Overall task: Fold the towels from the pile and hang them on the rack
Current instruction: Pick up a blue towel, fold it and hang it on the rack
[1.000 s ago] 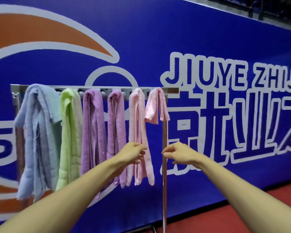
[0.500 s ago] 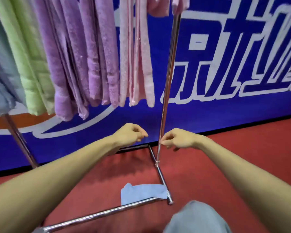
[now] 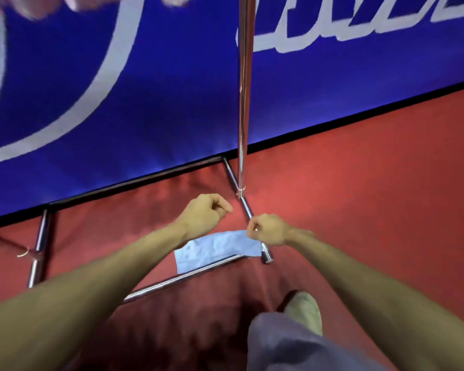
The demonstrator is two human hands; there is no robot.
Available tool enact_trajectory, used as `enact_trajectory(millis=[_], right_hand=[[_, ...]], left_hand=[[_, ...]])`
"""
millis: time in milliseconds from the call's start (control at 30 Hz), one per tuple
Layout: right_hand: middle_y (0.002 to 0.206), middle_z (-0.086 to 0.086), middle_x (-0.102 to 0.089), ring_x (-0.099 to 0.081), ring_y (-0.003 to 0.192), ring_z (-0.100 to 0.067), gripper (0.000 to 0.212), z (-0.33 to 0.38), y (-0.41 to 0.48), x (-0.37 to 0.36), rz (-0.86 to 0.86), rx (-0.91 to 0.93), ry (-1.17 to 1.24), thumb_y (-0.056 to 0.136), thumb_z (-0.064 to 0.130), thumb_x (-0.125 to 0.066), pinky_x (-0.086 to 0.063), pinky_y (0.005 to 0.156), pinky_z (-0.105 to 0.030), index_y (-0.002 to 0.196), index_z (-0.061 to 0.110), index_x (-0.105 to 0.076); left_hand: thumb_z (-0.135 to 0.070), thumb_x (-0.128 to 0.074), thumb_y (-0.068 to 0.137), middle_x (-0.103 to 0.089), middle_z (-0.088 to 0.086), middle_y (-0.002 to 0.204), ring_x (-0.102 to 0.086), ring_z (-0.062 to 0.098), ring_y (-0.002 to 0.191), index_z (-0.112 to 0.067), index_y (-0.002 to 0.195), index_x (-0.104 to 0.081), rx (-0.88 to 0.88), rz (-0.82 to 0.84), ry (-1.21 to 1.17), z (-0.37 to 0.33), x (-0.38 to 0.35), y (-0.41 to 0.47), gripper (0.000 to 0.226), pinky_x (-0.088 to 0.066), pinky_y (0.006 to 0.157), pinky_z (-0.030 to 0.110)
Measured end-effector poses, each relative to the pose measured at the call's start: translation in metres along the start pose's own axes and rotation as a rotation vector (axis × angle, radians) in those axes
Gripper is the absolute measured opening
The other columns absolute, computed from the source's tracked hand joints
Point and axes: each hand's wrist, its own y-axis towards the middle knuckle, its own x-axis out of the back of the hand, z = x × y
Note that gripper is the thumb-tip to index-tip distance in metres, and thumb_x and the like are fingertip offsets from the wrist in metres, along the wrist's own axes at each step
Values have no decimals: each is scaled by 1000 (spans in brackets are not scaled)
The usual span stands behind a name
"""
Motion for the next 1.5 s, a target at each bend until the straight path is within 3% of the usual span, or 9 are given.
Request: enact_trajectory(millis=[267, 467, 600, 867, 933, 1100, 1267, 1367, 1500], right_hand=[[129, -6, -58, -54, 122, -26, 29, -38, 45, -67, 213, -68, -221, 90, 34, -54, -45, 101, -39, 110, 18, -68], [160, -4, -16, -14, 148, -18, 58, -56, 50, -90, 222, -93, -485, 98, 33, -46, -8, 119, -42, 148, 10, -29], [145, -8, -44, -39, 137, -22, 47, -54, 50, -85, 139, -88, -412, 96, 32, -49, -22, 115, -37, 136, 8, -46], [86, -14, -70, -68, 82, -27, 21, 1, 25, -24, -122, -27, -152, 75, 6, -55, -57, 78, -37, 85, 5, -74], [72, -9, -71, -68, 71, -18, 23, 20, 14, -5, -140, 17, -107, 69, 1, -52, -58, 73, -35, 73, 4, -74], [82, -7, -76, -68, 79, -14, 28, 86, -33, 33, -222, 161, -176, 71, 1, -52, -50, 70, -19, 80, 10, -77], [84, -5, -75, -65, 76, -10, 29, 157, -98, 69, -230, 284, -183, 70, -4, -58, -43, 62, -7, 86, 12, -77], [78, 1, -73, -65, 73, -11, 27, 193, -131, 84, -256, 311, -171, 71, 1, -62, -47, 65, -12, 84, 19, -78], [59, 6, -60, -50, 56, -8, 26, 234, -160, 85, -301, 362, 52, 73, -2, -60, -42, 59, -22, 81, 18, -74]], left_hand=[[-5, -52, 89, -73, 9, 97, -66, 27, 98, -31, 71, -64, 63, 23, -4, 32, -35, 27, 34, -52, 90, 39], [-5, -51, 90, -73, 11, 96, -66, 28, 98, -30, 71, -63, 72, 18, -5, 42, -39, 28, 34, -52, 90, 39], [-7, -51, 90, -72, 14, 97, -66, 30, 99, -29, 72, -64, 72, 14, -31, 42, -35, 24, 31, -52, 91, 44], [-8, -51, 90, -71, 14, 96, -65, 28, 93, -28, 74, -63, 45, 24, -10, 21, 3, -6, 28, -53, 84, 40], [-7, -51, 90, -69, 4, 90, -66, 25, 95, -27, 77, -62, 25, 43, 30, 13, 17, -20, 26, -52, 87, 36], [-10, -53, 91, -64, -7, 89, -58, 10, 84, -19, 95, -66, -84, 17, 113, -15, 54, -63, 16, -45, 79, 19], [-8, -55, 87, -65, -3, 90, -61, 18, 88, -14, 106, -56, -188, 30, 270, -21, 94, -125, 20, -47, 85, 28], [-12, -58, 89, -67, 6, 105, -62, 23, 98, -6, 120, -47, -214, 90, 354, -17, 111, -158, 33, -47, 88, 31], [-16, -61, 90, -62, 3, 102, -59, 16, 90, -9, 122, -44, -258, -68, 188, -16, 128, -190, 37, -45, 84, 26]])
